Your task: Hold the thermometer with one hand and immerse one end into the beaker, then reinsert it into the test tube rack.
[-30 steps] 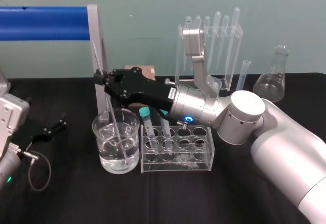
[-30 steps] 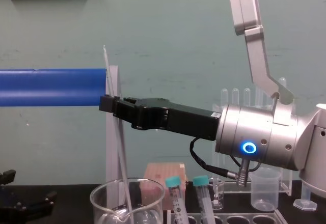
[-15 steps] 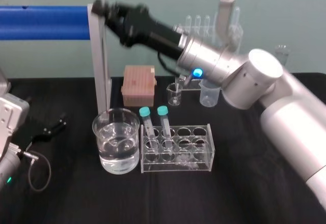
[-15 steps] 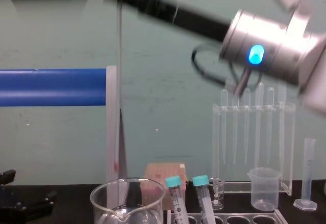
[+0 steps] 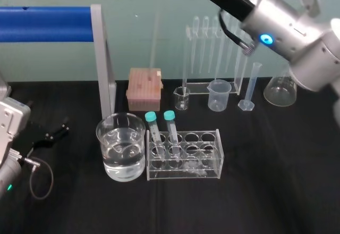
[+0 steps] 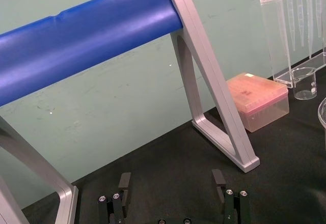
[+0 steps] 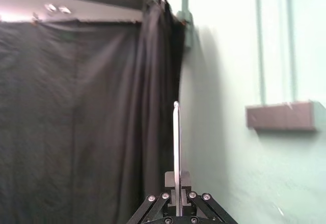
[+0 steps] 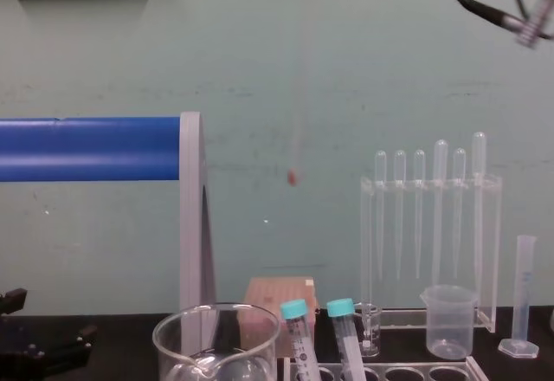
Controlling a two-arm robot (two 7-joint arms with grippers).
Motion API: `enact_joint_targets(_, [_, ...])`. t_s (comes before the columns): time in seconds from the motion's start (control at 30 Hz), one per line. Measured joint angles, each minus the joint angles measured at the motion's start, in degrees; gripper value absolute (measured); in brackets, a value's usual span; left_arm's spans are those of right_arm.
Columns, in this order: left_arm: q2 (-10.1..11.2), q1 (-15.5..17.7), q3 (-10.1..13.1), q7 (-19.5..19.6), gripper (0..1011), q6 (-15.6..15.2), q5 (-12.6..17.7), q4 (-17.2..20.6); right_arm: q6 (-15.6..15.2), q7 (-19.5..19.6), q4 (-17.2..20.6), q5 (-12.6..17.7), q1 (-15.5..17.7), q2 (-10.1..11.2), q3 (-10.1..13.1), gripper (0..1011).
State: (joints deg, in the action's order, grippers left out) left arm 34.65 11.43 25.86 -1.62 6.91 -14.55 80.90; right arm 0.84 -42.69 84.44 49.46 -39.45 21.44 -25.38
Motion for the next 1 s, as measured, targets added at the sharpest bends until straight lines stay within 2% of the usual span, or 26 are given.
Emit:
enact_joint_targets(0.17, [0.0,0.0,0.0,0.0,1008,0.0,0.0,0.0,-2.43,3.95,4.58,-0.03,5.17,5.67,0.48,51])
enact_joint_targets(0.2, [0.0,0.0,0.0,0.0,1008,0.0,0.0,0.0,-2.43,3.95,4.58,-0.03,5.17,5.67,0.48,51])
enact_joint_targets(0.3, [0.0,0.0,0.0,0.0,1008,0.0,0.0,0.0,-2.59,5.71,6.66,-0.09,8.46,8.33,0.57,51])
enact_joint_targets(0.4, [0.0,0.0,0.0,0.0,1008,0.0,0.0,0.0,-1.94,6.61,7.31,-0.56,10.44,9.52,0.41,51])
enact_joint_targets(0.67, [0.0,0.0,0.0,0.0,1008,0.0,0.0,0.0,-0.76,7.3,6.74,-2.15,12.97,10.56,-0.49,51])
enact_joint_targets(1.0, [0.0,0.0,0.0,0.0,1008,0.0,0.0,0.0,-0.51,7.1,3.18,-5.03,12.93,9.93,-2.15,52])
